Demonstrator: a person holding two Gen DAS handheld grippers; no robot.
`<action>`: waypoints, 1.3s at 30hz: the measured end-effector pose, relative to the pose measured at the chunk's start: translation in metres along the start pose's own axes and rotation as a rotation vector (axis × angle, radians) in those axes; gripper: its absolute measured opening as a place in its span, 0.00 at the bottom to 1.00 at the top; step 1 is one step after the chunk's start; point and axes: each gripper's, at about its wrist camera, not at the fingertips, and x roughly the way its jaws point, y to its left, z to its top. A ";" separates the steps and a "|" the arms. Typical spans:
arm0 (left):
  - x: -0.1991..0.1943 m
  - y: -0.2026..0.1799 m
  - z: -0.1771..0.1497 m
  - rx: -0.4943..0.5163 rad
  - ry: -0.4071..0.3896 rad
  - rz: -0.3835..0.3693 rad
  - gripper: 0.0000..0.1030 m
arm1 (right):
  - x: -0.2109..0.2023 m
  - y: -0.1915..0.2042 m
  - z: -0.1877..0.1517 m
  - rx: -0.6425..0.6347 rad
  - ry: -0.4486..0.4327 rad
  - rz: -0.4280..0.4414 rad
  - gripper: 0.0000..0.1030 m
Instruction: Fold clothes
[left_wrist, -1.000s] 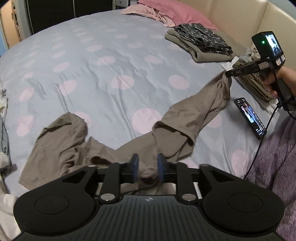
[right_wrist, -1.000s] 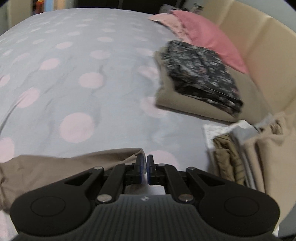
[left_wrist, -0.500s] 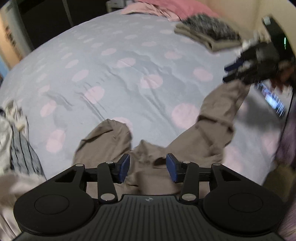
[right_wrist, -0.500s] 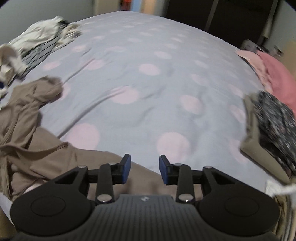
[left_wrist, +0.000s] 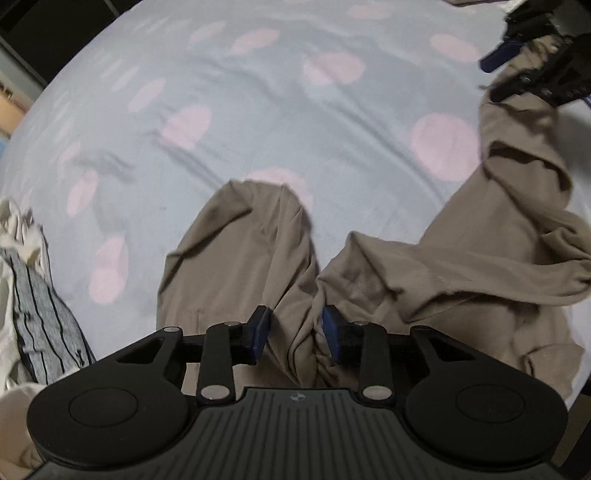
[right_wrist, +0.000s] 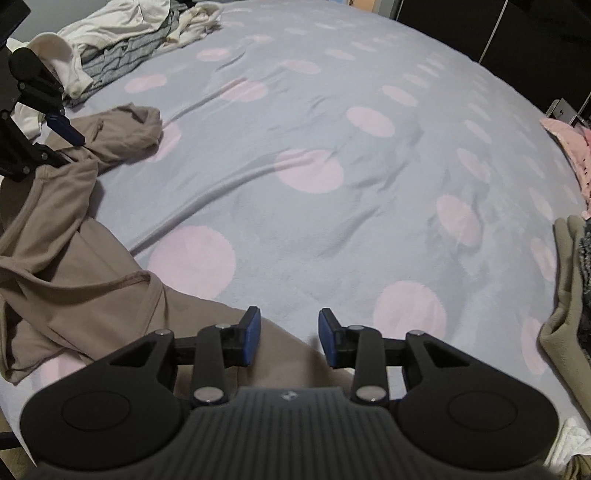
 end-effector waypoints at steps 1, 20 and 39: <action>0.002 0.001 0.000 -0.016 0.006 -0.005 0.28 | 0.004 0.000 -0.001 0.007 0.009 0.009 0.42; -0.073 0.036 -0.039 -0.303 -0.078 0.138 0.05 | -0.039 -0.048 -0.025 0.240 0.068 -0.224 0.00; -0.098 0.049 -0.089 -0.432 -0.158 0.162 0.17 | -0.089 -0.095 -0.074 0.521 -0.006 -0.180 0.10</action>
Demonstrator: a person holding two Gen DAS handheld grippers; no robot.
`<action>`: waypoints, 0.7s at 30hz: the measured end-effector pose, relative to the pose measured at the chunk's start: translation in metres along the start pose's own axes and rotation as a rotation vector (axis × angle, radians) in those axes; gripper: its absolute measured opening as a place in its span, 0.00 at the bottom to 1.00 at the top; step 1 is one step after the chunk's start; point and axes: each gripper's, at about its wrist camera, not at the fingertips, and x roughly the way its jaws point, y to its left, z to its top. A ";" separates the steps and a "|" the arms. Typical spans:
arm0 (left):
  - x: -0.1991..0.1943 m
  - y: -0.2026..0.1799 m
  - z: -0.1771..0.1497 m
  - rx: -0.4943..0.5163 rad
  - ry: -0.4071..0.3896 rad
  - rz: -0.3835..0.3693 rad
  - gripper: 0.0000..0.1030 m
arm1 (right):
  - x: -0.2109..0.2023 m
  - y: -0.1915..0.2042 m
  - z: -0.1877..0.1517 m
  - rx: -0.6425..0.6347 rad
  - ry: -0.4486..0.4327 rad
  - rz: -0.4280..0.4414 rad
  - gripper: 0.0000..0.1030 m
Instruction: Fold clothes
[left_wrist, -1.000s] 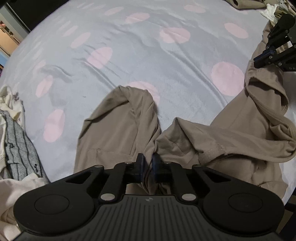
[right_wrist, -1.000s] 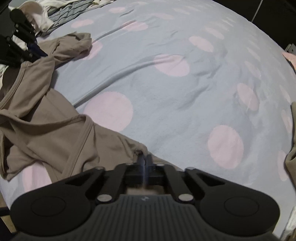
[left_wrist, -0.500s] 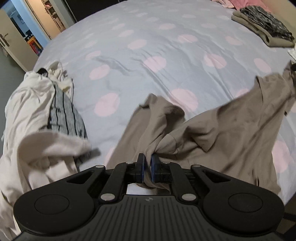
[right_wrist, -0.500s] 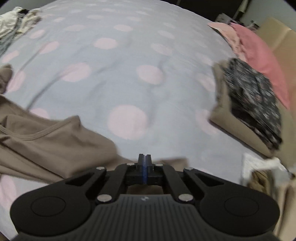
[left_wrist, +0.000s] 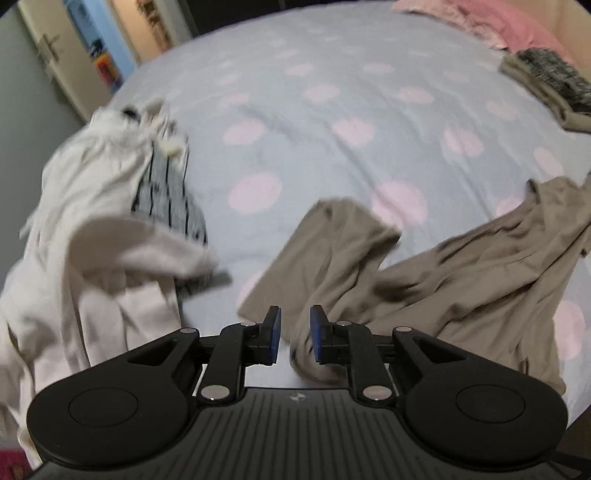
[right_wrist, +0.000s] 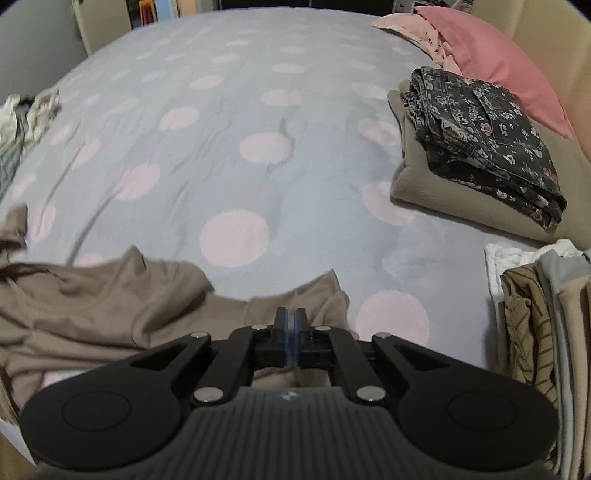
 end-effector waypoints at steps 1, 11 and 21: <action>-0.003 -0.002 0.001 0.017 -0.022 -0.017 0.21 | 0.000 0.002 0.001 -0.001 -0.008 0.007 0.15; 0.028 -0.047 0.002 0.348 -0.033 -0.106 0.25 | 0.014 0.041 0.011 -0.136 -0.024 0.075 0.33; 0.069 -0.075 0.003 0.559 0.051 -0.134 0.25 | 0.040 0.062 0.025 -0.239 -0.035 0.151 0.35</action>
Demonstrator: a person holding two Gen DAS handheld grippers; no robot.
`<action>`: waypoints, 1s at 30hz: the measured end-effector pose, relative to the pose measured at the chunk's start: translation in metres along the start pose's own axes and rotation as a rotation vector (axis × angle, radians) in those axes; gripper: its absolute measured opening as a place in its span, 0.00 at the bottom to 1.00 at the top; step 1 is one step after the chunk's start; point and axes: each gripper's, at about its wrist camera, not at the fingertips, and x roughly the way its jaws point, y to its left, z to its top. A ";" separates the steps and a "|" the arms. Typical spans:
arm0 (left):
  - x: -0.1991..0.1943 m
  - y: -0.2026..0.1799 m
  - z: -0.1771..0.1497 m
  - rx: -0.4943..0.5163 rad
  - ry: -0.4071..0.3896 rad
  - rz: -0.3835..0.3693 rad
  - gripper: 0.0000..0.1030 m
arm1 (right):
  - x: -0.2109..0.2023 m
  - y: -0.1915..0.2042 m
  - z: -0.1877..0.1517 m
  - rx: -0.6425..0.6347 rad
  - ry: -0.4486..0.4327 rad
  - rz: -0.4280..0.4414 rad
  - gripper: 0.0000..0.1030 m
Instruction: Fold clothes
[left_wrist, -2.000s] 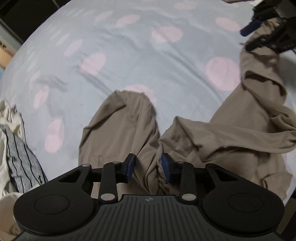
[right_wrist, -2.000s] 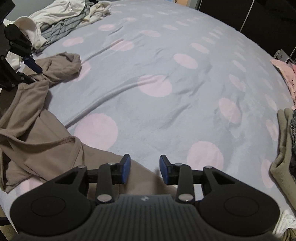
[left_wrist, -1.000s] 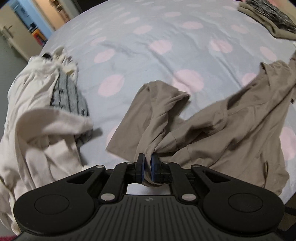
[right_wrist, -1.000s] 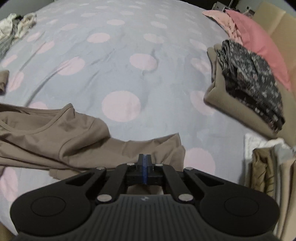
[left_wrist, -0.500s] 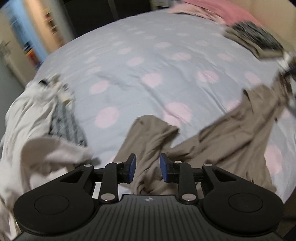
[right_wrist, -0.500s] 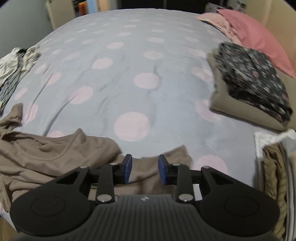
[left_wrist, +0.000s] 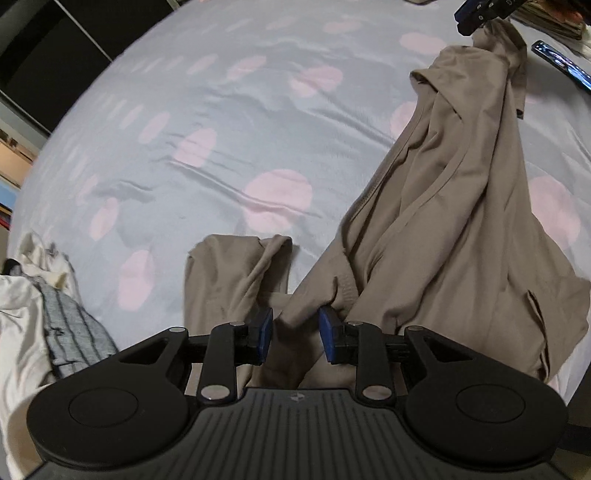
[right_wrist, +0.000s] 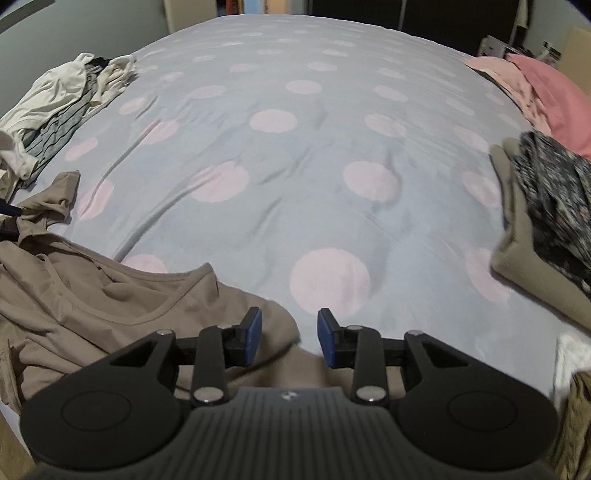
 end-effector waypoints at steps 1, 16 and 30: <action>0.004 0.001 0.001 -0.008 0.008 -0.009 0.25 | 0.004 0.000 0.001 -0.002 -0.003 0.009 0.35; -0.006 0.056 -0.002 -0.461 -0.057 -0.115 0.00 | 0.051 0.022 -0.002 -0.086 0.084 0.061 0.05; -0.146 0.078 0.011 -0.683 -0.512 0.115 0.00 | -0.096 0.022 0.032 0.030 -0.409 -0.129 0.04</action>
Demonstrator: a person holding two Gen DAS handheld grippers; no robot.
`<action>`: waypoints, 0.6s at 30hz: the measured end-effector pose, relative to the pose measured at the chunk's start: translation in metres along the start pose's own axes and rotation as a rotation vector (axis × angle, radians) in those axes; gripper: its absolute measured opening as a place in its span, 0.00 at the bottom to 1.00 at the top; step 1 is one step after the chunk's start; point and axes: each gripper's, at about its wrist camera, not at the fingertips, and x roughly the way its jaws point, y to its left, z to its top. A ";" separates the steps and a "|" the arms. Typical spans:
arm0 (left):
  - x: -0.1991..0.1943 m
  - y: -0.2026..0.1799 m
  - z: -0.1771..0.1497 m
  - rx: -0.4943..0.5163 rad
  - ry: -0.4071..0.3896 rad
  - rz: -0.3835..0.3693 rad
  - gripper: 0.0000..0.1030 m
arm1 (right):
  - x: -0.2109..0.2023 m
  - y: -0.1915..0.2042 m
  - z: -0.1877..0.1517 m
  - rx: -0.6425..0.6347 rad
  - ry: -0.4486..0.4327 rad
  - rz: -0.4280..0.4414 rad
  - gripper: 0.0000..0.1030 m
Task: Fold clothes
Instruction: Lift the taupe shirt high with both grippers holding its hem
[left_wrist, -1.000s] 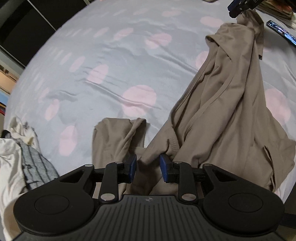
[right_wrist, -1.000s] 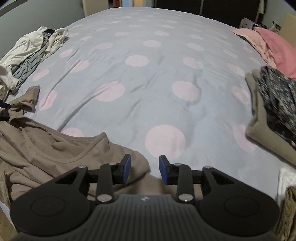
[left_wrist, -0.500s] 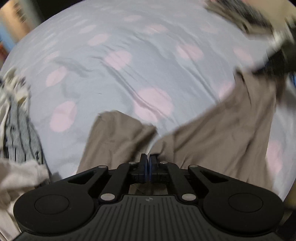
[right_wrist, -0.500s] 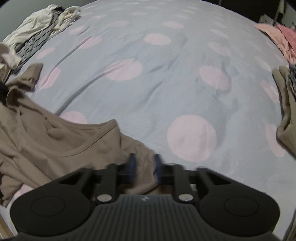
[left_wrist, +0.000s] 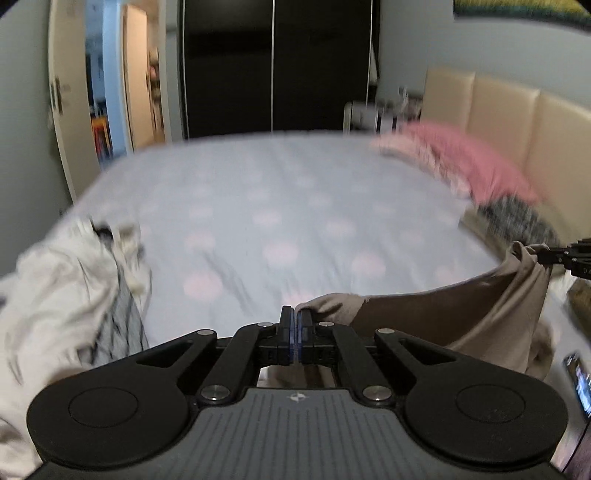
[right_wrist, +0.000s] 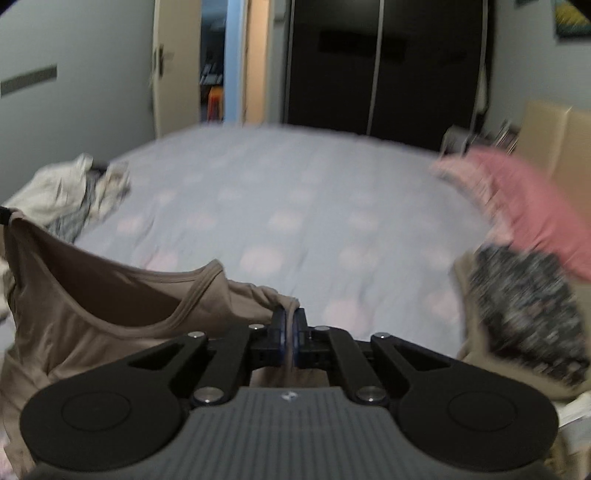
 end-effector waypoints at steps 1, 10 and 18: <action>-0.011 -0.003 0.006 0.003 -0.031 0.001 0.00 | -0.012 -0.002 0.006 0.003 -0.027 -0.013 0.04; -0.126 -0.037 0.075 0.024 -0.379 -0.012 0.00 | -0.137 -0.005 0.068 -0.041 -0.302 -0.136 0.04; -0.228 -0.070 0.099 0.060 -0.646 -0.029 0.00 | -0.249 0.014 0.095 -0.037 -0.588 -0.222 0.04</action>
